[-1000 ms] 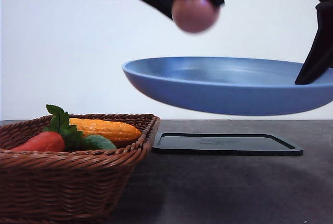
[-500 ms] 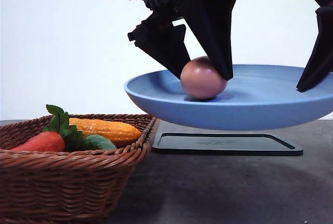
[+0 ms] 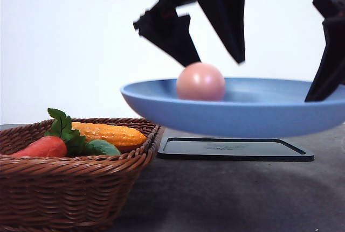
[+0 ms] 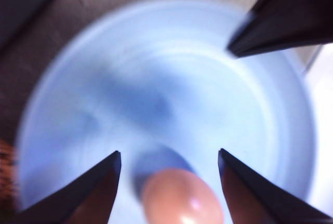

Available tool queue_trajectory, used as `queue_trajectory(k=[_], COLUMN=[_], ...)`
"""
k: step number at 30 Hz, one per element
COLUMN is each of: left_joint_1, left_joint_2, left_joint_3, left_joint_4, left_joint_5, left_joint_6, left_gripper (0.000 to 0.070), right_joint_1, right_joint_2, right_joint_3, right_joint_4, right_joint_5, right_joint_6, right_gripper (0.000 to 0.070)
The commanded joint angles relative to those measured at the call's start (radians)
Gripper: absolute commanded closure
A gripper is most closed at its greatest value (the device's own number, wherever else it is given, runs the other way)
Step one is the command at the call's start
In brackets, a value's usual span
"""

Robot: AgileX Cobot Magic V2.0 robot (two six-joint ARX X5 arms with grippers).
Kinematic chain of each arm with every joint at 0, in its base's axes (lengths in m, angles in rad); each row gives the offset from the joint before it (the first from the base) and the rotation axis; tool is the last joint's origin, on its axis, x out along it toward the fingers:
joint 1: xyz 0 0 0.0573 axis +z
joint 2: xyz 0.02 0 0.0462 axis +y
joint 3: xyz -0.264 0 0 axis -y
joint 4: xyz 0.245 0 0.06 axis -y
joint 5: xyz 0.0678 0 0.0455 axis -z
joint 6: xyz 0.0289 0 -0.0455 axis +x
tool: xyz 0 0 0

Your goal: Transfer egg from basket to plate and serve

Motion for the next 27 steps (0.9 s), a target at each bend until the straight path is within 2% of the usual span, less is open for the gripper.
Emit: queue_trajectory(k=[1, 11, 20, 27], left_joint_1=[0.001, 0.079, 0.15, 0.164], left_joint_2=[-0.029, -0.284, -0.54, -0.645], left_joint_3=[0.039, 0.049, 0.049, 0.049], left_joint_4=[-0.021, -0.083, -0.091, -0.092], left_joint_5=[-0.005, -0.007, -0.008, -0.011], left_joint_6=[0.021, 0.032, 0.032, 0.032], left_gripper=[0.032, 0.0324, 0.0324, 0.0324], right_joint_1=[0.002, -0.061, -0.156, -0.193], right_joint_2=[0.027, 0.201, 0.459, 0.696], right_joint_3=[0.016, 0.109, 0.385, 0.62], right_joint_4=[0.011, 0.036, 0.08, 0.079], right_joint_5=[-0.027, -0.026, -0.024, -0.006], right_joint_6=[-0.018, -0.058, -0.066, -0.045], right_gripper=[0.07, 0.07, 0.07, 0.07])
